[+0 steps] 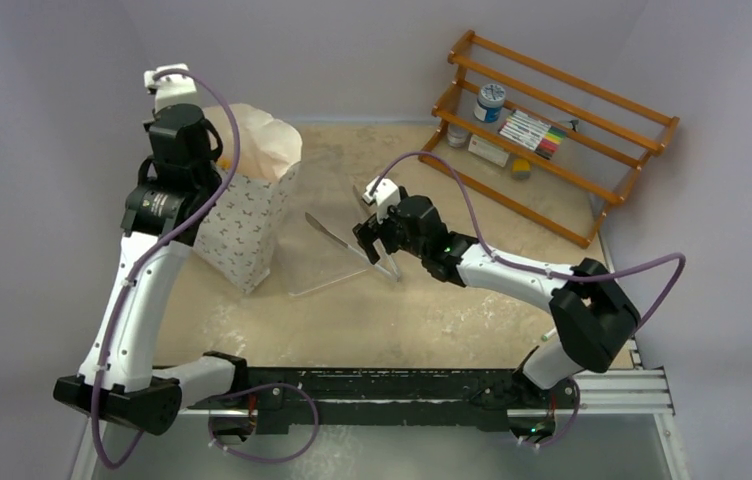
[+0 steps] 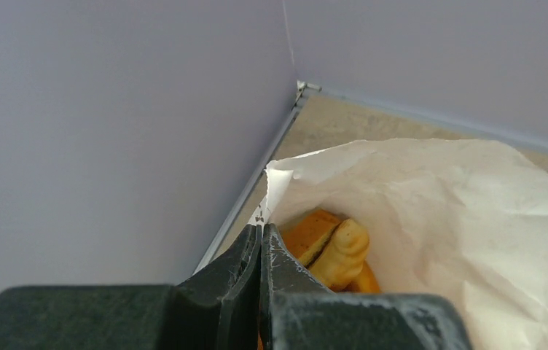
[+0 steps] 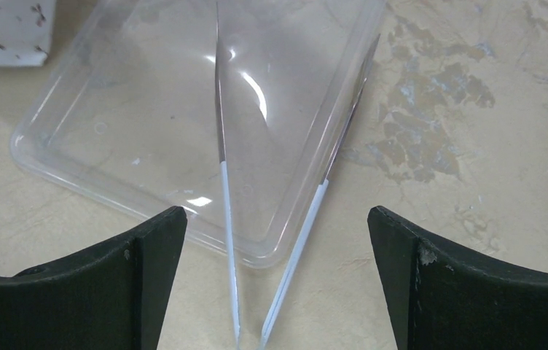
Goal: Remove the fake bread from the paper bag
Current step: Pick up the clamp from the container.
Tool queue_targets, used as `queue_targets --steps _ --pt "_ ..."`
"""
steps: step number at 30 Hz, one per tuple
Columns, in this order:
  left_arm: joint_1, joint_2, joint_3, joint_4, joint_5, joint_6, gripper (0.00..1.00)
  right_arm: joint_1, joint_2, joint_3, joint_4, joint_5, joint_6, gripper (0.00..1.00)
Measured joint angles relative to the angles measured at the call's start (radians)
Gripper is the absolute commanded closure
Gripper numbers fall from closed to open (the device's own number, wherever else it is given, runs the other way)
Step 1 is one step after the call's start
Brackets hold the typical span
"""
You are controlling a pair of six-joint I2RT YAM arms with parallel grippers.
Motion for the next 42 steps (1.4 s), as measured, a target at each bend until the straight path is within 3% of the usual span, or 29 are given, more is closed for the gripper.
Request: queue_targets --steps 6,17,33,42 --pt "0.074 -0.007 -0.195 0.076 0.091 -0.019 1.0 0.0 0.068 0.0 0.013 -0.005 0.0 0.01" --pt "0.133 0.001 -0.314 0.254 0.307 -0.137 1.0 0.0 0.132 -0.016 0.032 -0.027 0.001 0.0" --pt "0.138 0.243 -0.281 0.385 0.811 -0.327 1.0 -0.009 0.208 -0.032 0.093 -0.055 0.001 0.0" --pt "0.076 0.278 -0.285 0.386 1.013 -0.371 1.0 -0.05 0.211 -0.048 0.131 -0.057 0.002 0.01"
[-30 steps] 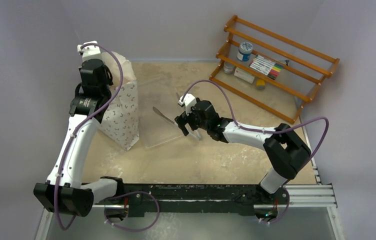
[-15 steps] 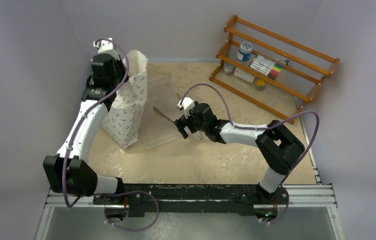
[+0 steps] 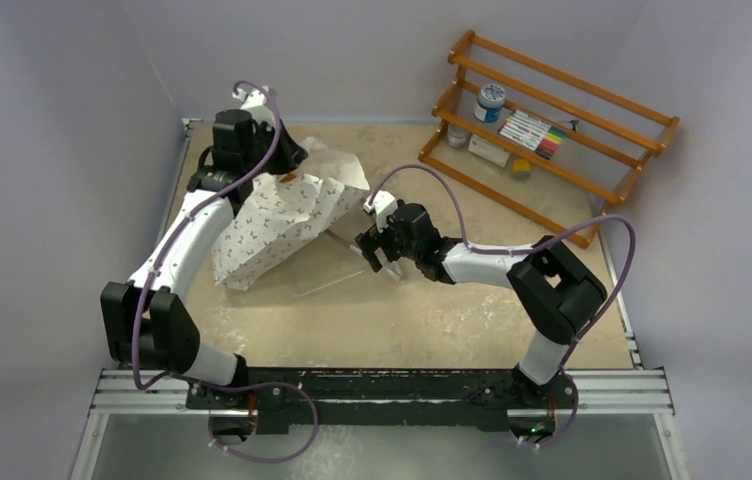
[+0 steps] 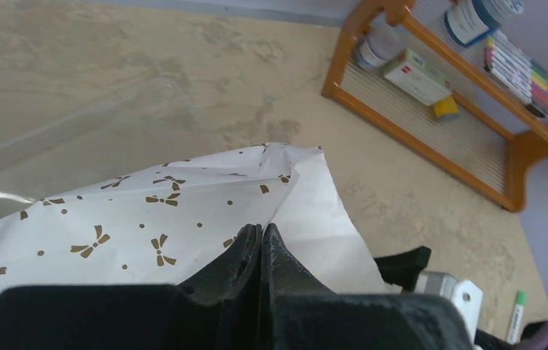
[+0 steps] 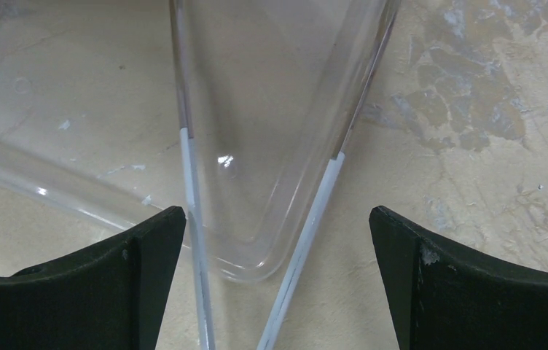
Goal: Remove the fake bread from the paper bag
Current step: Pick up the clamp from the container.
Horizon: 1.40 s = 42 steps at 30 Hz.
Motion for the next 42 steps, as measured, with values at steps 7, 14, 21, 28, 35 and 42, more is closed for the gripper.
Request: queue_targets --steps 7,14,21,28,35,42 --pt "-0.087 -0.026 -0.082 -0.031 0.033 -0.014 1.0 -0.009 0.029 0.0 0.019 -0.035 0.01 0.01" --pt "-0.108 -0.196 -0.159 -0.127 -0.041 -0.013 1.0 -0.009 0.031 -0.021 0.038 -0.066 0.014 0.09" --pt "-0.108 -0.315 -0.187 -0.183 -0.204 -0.014 1.0 -0.009 0.047 -0.021 0.058 -0.075 0.017 0.16" --pt "-0.108 -0.322 -0.207 -0.208 -0.304 -0.015 1.0 -0.009 0.057 -0.028 0.064 -0.075 0.022 0.15" --pt "-0.108 -0.333 -0.222 -0.219 -0.346 -0.019 1.0 -0.009 0.068 -0.028 0.07 -0.091 0.026 0.31" --pt "-0.108 -0.343 -0.229 -0.216 -0.362 -0.034 1.0 -0.012 0.07 -0.028 0.072 -0.102 0.031 0.42"
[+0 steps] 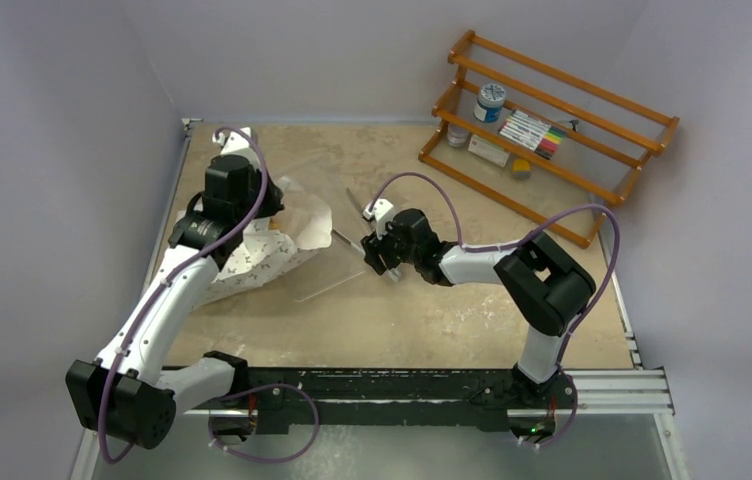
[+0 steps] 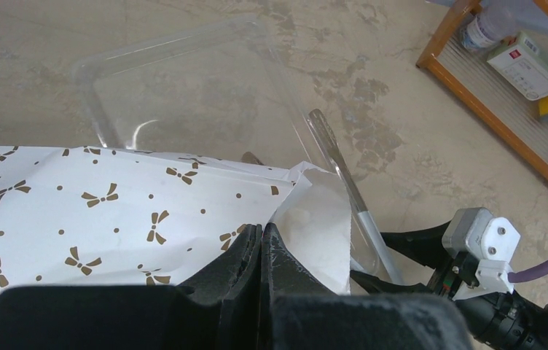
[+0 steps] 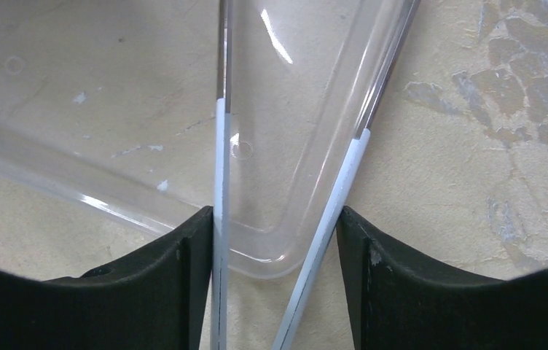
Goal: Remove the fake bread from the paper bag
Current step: Pick up the clamp from the container.
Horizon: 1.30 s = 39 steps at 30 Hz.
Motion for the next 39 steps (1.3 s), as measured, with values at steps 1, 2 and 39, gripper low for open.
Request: queue_targets --steps 1,2,39 --pt "0.0 -0.002 -0.002 0.002 -0.002 -0.002 1.0 0.0 0.0 0.0 0.0 -0.001 0.0 0.42" --pt "0.0 -0.005 -0.008 0.005 -0.004 -0.006 1.0 0.0 0.0 0.0 0.0 -0.002 0.0 0.42" --pt "0.0 -0.093 -0.113 -0.061 -0.169 -0.062 1.0 0.058 -0.52 -0.08 -0.263 0.109 0.077 0.58"
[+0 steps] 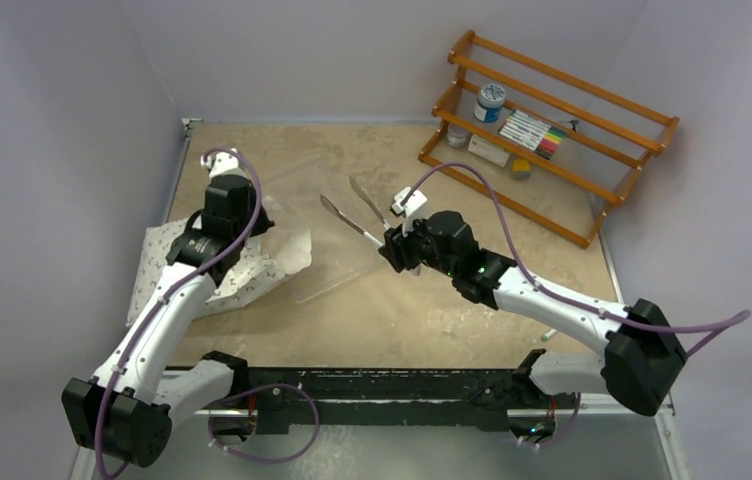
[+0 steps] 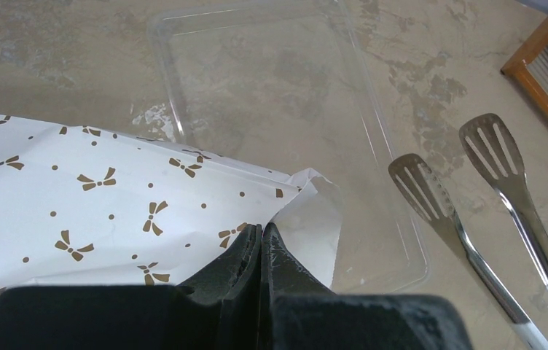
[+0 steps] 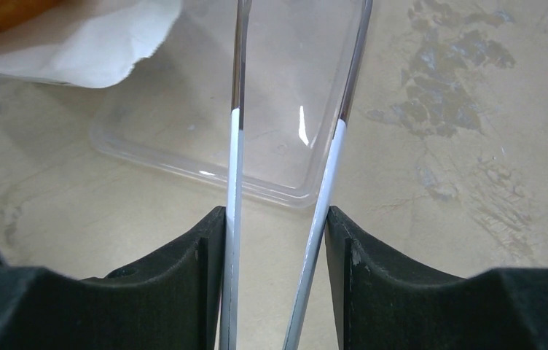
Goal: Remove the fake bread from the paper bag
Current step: Pick up the clamp from the container.
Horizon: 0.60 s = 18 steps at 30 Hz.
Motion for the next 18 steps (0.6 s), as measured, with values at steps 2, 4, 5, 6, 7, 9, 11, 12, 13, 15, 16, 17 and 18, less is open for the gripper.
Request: queue_targets --steps 2,4,5,6,7,9,11,12,13,15,16,17,18 --pt "0.0 0.0 -0.006 0.007 -0.002 0.0 1.0 0.021 -0.041 0.0 -0.026 0.002 0.006 0.58" --pt "0.0 0.001 -0.015 0.016 -0.002 -0.001 1.0 0.041 -0.075 0.0 -0.056 0.003 0.011 0.58" --pt "0.0 0.003 -0.018 0.018 -0.002 -0.005 1.0 0.051 -0.089 0.0 -0.071 0.003 0.014 0.58" --pt "0.0 0.006 -0.022 0.024 -0.002 -0.007 1.0 0.063 -0.106 0.0 -0.089 0.003 0.017 0.58" --pt "0.0 0.009 -0.026 0.03 -0.002 -0.008 1.0 0.072 -0.12 0.0 -0.105 0.003 0.022 0.58" --pt "0.0 0.016 -0.032 0.039 -0.002 -0.014 1.0 0.089 -0.142 0.0 -0.13 0.002 0.028 0.59" --pt "0.0 0.028 -0.034 0.051 -0.001 -0.018 1.0 0.107 -0.16 0.0 -0.151 0.0 0.034 0.59" --pt "0.0 0.034 -0.035 0.057 -0.001 -0.02 1.0 0.118 -0.167 0.0 -0.161 0.0 0.039 0.6" --pt "0.0 0.04 -0.037 0.064 -0.001 -0.022 1.0 0.129 -0.172 0.0 -0.171 0.0 0.042 0.61" --pt "0.0 0.049 -0.041 0.074 0.0 -0.022 1.0 0.149 -0.178 0.0 -0.184 0.0 0.05 0.61" --pt "0.0 0.053 -0.043 0.078 0.0 -0.022 1.0 0.16 -0.179 0.0 -0.188 -0.001 0.053 0.61" --pt "0.0 0.058 -0.043 0.08 0.002 -0.022 1.0 0.171 -0.179 0.0 -0.191 -0.002 0.056 0.61" --pt "0.0 0.063 -0.044 0.086 0.003 -0.022 1.0 0.182 -0.179 0.0 -0.195 -0.002 0.058 0.61"
